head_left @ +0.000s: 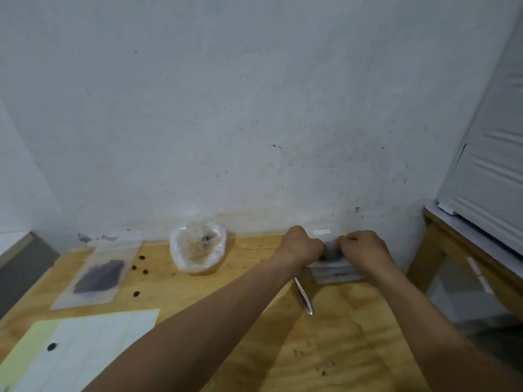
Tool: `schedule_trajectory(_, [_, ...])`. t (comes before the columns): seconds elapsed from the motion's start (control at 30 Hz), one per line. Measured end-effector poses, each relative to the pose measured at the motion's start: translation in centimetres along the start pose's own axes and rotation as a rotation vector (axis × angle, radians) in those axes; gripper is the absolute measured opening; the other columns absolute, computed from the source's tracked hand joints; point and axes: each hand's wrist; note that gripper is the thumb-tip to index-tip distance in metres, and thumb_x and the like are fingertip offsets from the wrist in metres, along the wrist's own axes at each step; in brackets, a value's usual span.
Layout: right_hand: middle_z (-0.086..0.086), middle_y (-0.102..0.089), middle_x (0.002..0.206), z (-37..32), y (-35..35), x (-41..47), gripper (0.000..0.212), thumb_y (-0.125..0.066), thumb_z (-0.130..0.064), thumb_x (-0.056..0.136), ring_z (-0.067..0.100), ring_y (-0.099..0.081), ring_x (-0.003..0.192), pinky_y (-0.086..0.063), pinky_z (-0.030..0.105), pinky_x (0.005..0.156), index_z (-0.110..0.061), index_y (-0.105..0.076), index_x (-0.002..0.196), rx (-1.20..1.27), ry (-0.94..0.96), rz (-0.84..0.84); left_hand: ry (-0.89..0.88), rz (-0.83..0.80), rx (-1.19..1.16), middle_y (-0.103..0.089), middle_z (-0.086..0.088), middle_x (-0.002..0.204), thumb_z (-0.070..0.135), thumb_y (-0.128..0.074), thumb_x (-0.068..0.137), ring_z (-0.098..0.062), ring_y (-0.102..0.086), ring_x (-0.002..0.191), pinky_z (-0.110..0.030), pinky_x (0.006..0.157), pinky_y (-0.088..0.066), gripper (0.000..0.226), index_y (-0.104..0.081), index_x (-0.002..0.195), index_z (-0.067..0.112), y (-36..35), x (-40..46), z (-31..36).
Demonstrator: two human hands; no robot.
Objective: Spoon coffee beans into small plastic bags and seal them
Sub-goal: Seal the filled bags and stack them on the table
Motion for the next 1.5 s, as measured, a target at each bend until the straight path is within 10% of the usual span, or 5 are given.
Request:
schedule_trajectory(0.27, [0.011,-0.063,0.087,-0.4,-0.9,-0.1,0.017,-0.052,-0.018,0.097,0.033,-0.061,0.091,-0.045,0.035,0.072,-0.008,-0.064,0.091,0.033,-0.009,-0.011,0.039,-0.023,-0.149,-0.043,0.004,0.08,0.007,-0.07,0.089,-0.011,-0.046,0.072,-0.033,0.082,-0.044,0.036,-0.04,0.074,0.018,-0.9,0.1,-0.6])
schedule_trajectory(0.4, [0.022,-0.064,0.13,-0.3,-0.6,-0.3,0.04,-0.053,-0.022,0.1,0.039,-0.059,0.119,-0.047,0.04,0.095,0.003,-0.061,0.13,0.028,-0.003,0.008,-0.01,-0.027,-0.137,-0.055,-0.014,0.127,0.011,-0.072,0.09,-0.025,-0.054,0.109,-0.03,0.088,-0.045,0.062,-0.043,0.143,-0.004,-0.8,-0.3,-0.5])
schedule_trajectory(0.67, [0.016,-0.048,0.156,-2.2,0.0,-1.0,0.06,-0.051,-0.037,0.104,0.035,-0.047,0.141,-0.039,0.041,0.113,-0.006,-0.042,0.154,-0.05,0.134,0.082,-0.207,0.131,0.006,-0.036,-0.01,0.161,0.018,-0.065,0.094,-0.028,-0.043,0.142,-0.032,0.109,-0.042,0.072,-0.031,0.157,0.008,2.0,-1.7,-0.9])
schedule_trajectory(1.1, [0.002,-0.072,0.122,-17.6,-9.4,-8.0,0.033,-0.062,-0.032,0.099,0.014,-0.066,0.108,-0.044,0.021,0.092,-0.016,-0.069,0.127,0.025,0.631,-0.043,-0.245,0.61,0.007,-0.066,-0.003,0.124,0.021,-0.06,0.096,-0.014,-0.059,0.108,-0.024,0.087,-0.042,0.036,-0.062,0.131,0.012,20.7,-7.0,-9.1])
schedule_trajectory(1.5, [0.01,-0.058,0.071,-24.6,-24.8,-15.2,0.022,-0.055,-0.017,0.093,0.027,-0.058,0.062,-0.039,0.029,0.055,-0.012,-0.059,0.072,-0.246,0.615,-0.45,0.277,0.638,0.072,-0.066,-0.028,0.099,0.016,-0.064,0.089,-0.042,-0.064,0.107,-0.043,0.071,-0.049,0.027,-0.064,0.102,-0.008,32.5,-11.1,-22.0])
Point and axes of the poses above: each hand's wrist, its own x-axis towards the middle knuckle, its own y-axis out of the back of the hand, z = x × y
